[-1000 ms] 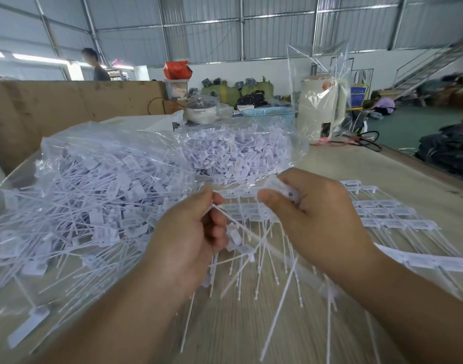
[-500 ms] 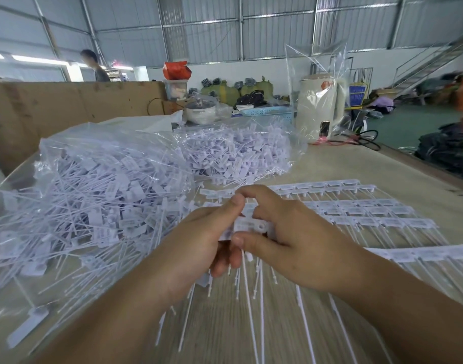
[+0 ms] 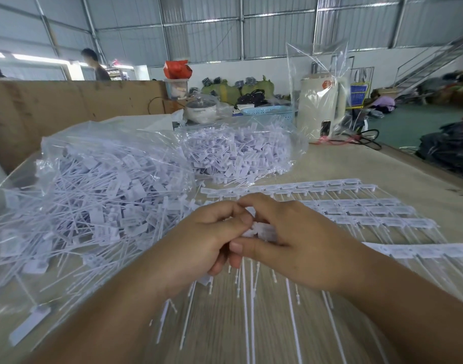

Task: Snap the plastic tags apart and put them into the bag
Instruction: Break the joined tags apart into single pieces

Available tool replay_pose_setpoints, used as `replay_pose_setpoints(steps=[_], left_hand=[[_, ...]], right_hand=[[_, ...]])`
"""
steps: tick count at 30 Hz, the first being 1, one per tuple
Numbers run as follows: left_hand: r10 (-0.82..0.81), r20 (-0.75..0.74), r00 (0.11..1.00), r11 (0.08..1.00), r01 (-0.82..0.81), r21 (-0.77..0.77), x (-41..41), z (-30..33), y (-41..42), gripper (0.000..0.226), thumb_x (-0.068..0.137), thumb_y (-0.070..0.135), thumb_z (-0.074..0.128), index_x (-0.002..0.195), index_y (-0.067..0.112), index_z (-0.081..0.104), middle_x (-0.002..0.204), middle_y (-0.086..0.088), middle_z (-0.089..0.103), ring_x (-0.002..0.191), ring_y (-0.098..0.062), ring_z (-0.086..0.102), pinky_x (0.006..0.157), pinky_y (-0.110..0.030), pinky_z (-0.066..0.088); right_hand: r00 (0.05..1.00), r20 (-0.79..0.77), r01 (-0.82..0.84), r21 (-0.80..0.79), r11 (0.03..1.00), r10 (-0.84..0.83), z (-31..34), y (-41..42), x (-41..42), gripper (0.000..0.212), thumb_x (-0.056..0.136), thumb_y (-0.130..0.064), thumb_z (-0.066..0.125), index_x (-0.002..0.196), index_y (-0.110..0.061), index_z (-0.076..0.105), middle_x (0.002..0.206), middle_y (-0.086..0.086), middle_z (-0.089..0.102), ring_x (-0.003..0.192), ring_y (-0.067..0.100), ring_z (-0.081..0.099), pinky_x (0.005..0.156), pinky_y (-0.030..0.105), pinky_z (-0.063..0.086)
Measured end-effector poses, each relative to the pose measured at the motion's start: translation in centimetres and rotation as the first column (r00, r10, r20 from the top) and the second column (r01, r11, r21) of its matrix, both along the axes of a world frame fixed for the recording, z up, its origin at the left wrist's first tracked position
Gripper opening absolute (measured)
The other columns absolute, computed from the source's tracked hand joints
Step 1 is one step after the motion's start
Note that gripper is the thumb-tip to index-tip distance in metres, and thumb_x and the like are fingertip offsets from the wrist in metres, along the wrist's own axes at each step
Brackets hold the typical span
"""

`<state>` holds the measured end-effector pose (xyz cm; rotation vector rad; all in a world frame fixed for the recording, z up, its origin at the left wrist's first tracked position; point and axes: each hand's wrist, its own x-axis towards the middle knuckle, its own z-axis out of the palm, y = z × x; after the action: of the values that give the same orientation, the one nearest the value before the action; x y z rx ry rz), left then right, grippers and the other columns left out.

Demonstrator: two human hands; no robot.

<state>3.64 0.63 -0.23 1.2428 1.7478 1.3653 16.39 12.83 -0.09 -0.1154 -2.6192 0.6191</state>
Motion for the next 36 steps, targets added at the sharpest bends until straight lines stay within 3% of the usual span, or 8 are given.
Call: replay_pose_setpoints(steps=[4, 8, 14, 18, 25, 28, 30, 36], left_hand=[[0.019, 0.046, 0.999, 1.000, -0.020, 0.010, -1.0, 0.2, -0.3, 0.023, 0.094, 0.031, 0.054, 0.087, 0.019, 0.073, 0.047, -0.005, 0.054, 0.037, -0.014, 0.038, 0.038, -0.018, 0.031], [0.006, 0.111, 0.994, 1.000, -0.004, -0.022, -1.5, 0.2, -0.4, 0.018, 0.087, 0.032, 0.063, 0.081, 0.021, 0.076, 0.045, -0.007, 0.052, 0.032, -0.012, 0.035, 0.037, -0.017, 0.030], [0.004, 0.017, 1.000, 1.000, -0.004, -0.029, -1.3, -0.3, -0.1, 0.034, 0.067, 0.064, 0.067, 0.080, 0.033, 0.074, 0.046, -0.001, 0.053, 0.037, -0.012, 0.038, 0.040, -0.019, 0.034], [0.057, 0.044, 0.997, 0.998, -0.059, 0.033, -1.1, -0.5, 0.3, 0.036, 0.067, 0.059, 0.062, 0.080, 0.028, 0.074, 0.047, -0.002, 0.054, 0.037, -0.014, 0.040, 0.041, -0.020, 0.035], [0.104, 0.210, 0.972, 0.976, -0.140, 0.164, -0.5, -0.5, 0.6, 0.025, 0.068, 0.053, 0.066, 0.072, 0.030, 0.075, 0.044, -0.002, 0.050, 0.035, -0.013, 0.038, 0.039, -0.020, 0.033], [0.124, 0.242, 0.962, 0.963, -0.176, 0.204, -0.2, -0.4, 0.7, 0.025, 0.069, 0.053, 0.065, 0.070, 0.030, 0.073, 0.045, -0.002, 0.050, 0.035, -0.013, 0.038, 0.039, -0.020, 0.034], [0.137, 0.250, 0.959, 0.956, -0.194, 0.220, 0.1, -0.3, 0.7, 0.025, 0.070, 0.053, 0.064, 0.069, 0.030, 0.073, 0.045, -0.002, 0.050, 0.035, -0.013, 0.038, 0.040, -0.021, 0.034], [0.230, 0.213, 0.950, 0.914, -0.286, 0.289, 1.1, -0.2, 1.0, 0.025, 0.074, 0.050, 0.059, 0.074, 0.031, 0.075, 0.047, -0.002, 0.051, 0.037, -0.012, 0.040, 0.039, -0.018, 0.035]], right_hand=[[0.998, 0.062, 0.021, 0.005, 1.000, -0.021, 0.6, 0.6, 0.4, 0.031, 0.088, -0.053, 0.055, 0.091, -0.023, 0.059, 0.055, -0.014, 0.051, 0.052, 0.005, 0.049, 0.051, 0.024, 0.033], [0.989, 0.149, -0.003, 0.038, 0.999, -0.003, 0.6, 0.8, 0.6, 0.029, 0.094, -0.043, 0.055, 0.070, -0.029, 0.047, 0.057, -0.020, 0.051, 0.051, 0.003, 0.049, 0.050, 0.019, 0.029], [0.983, 0.184, 0.010, 0.091, 0.996, -0.026, 0.7, 0.6, 0.5, 0.026, 0.095, -0.045, 0.051, 0.072, -0.043, 0.041, 0.063, -0.032, 0.052, 0.055, -0.003, 0.050, 0.049, 0.019, 0.027], [0.985, 0.126, 0.098, 0.130, 0.987, -0.115, 0.4, 0.7, 0.3, 0.028, 0.093, -0.050, 0.050, 0.071, -0.035, 0.043, 0.056, -0.009, 0.046, 0.053, 0.001, 0.047, 0.052, 0.023, 0.028], [0.980, -0.013, 0.196, 0.152, 0.969, -0.196, 0.4, -0.2, 0.0, 0.032, 0.093, -0.052, 0.045, 0.069, -0.033, 0.033, 0.057, -0.010, 0.040, 0.054, 0.002, 0.041, 0.051, 0.027, 0.029], [0.976, -0.075, 0.210, 0.117, 0.971, -0.203, 0.4, -0.4, -0.1, 0.024, 0.093, -0.049, 0.044, 0.088, -0.028, 0.054, 0.055, -0.011, 0.037, 0.055, 0.005, 0.041, 0.055, 0.030, 0.035], [0.971, -0.092, 0.229, 0.120, 0.966, -0.219, 0.4, -0.7, -0.2, 0.035, 0.091, -0.051, 0.040, 0.095, -0.022, 0.058, 0.057, -0.011, 0.038, 0.061, 0.013, 0.046, 0.060, 0.033, 0.041], [0.953, -0.161, 0.271, 0.078, 0.959, -0.256, 0.0, -0.8, -0.5, 0.029, 0.091, -0.047, 0.045, 0.073, -0.024, 0.043, 0.061, -0.005, 0.045, 0.062, 0.023, 0.050, 0.058, 0.037, 0.041]])
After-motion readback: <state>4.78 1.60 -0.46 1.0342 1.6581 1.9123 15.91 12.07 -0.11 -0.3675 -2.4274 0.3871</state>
